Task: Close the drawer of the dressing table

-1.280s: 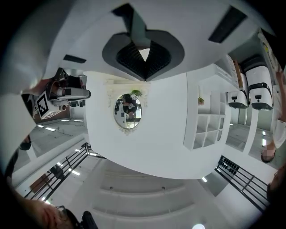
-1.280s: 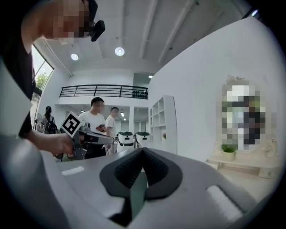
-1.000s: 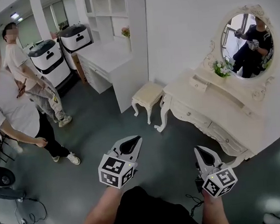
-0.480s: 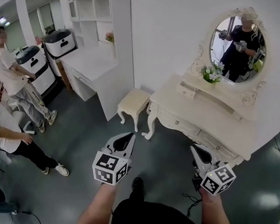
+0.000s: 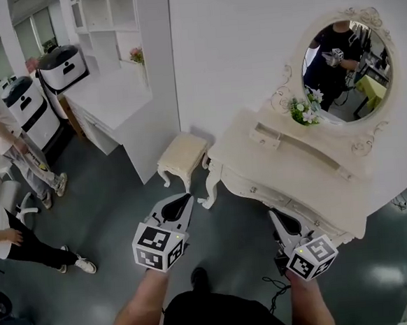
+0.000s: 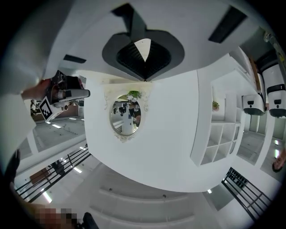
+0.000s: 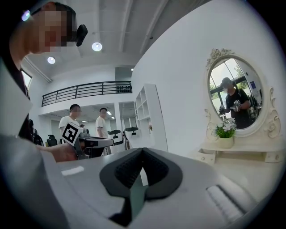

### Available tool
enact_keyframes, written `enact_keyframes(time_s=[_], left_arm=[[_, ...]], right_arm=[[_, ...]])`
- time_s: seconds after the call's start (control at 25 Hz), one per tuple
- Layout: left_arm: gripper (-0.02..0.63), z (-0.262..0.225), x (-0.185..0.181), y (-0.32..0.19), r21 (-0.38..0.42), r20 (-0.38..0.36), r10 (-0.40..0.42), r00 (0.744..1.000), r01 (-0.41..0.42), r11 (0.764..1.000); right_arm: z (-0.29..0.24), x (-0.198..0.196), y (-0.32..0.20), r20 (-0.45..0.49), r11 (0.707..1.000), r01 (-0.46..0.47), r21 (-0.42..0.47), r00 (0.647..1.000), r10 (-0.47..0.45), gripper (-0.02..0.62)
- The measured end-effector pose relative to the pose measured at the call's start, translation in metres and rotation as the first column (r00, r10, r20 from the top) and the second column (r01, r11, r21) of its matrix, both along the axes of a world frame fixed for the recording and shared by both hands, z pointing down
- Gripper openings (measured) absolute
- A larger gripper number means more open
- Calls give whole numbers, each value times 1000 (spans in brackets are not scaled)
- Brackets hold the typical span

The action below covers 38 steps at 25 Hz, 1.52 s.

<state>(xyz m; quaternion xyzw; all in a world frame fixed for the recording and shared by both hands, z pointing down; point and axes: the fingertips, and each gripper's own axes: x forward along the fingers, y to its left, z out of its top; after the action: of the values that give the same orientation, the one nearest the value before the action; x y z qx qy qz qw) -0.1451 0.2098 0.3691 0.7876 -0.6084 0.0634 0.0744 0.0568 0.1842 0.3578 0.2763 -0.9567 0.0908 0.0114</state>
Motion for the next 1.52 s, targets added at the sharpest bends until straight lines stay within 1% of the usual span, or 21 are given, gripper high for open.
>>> enact_keyframes(time_s=[0.28, 0.48, 0.6, 0.88, 1.04, 1.16, 1.32, 1.52], left_arm=[[6, 1, -40, -47, 2, 4, 34, 999, -34, 999], [6, 5, -72, -64, -9, 4, 46, 999, -46, 999], [6, 8, -81, -73, -19, 3, 63, 998, -63, 998], [6, 31, -75, -95, -58, -24, 105, 994, -106, 993], [6, 46, -69, -112, -93, -29, 119, 993, -121, 988], [6, 50, -62, -129, -103, -32, 115, 993, -118, 988], [6, 49, -52, -164, -102, -28, 116, 993, -118, 988], [6, 47, -31, -229, -108, 2, 139, 990, -138, 985]], right_arm=[[0, -45, -48, -3, 1000, -23, -15, 1000, 23, 11], [-2, -79, -66, 9, 999, -30, -15, 999, 30, 11], [2, -91, -72, 5, 999, -31, -24, 999, 31, 11], [27, -96, -90, -31, 996, -48, -73, 998, 46, 11], [37, -92, -107, -24, 993, -55, -100, 998, 53, 11], [41, -85, -127, -13, 993, -55, -107, 998, 54, 11], [40, -75, -166, 2, 993, -56, -101, 998, 57, 11], [44, -64, -226, 1, 992, -51, -112, 999, 52, 11]])
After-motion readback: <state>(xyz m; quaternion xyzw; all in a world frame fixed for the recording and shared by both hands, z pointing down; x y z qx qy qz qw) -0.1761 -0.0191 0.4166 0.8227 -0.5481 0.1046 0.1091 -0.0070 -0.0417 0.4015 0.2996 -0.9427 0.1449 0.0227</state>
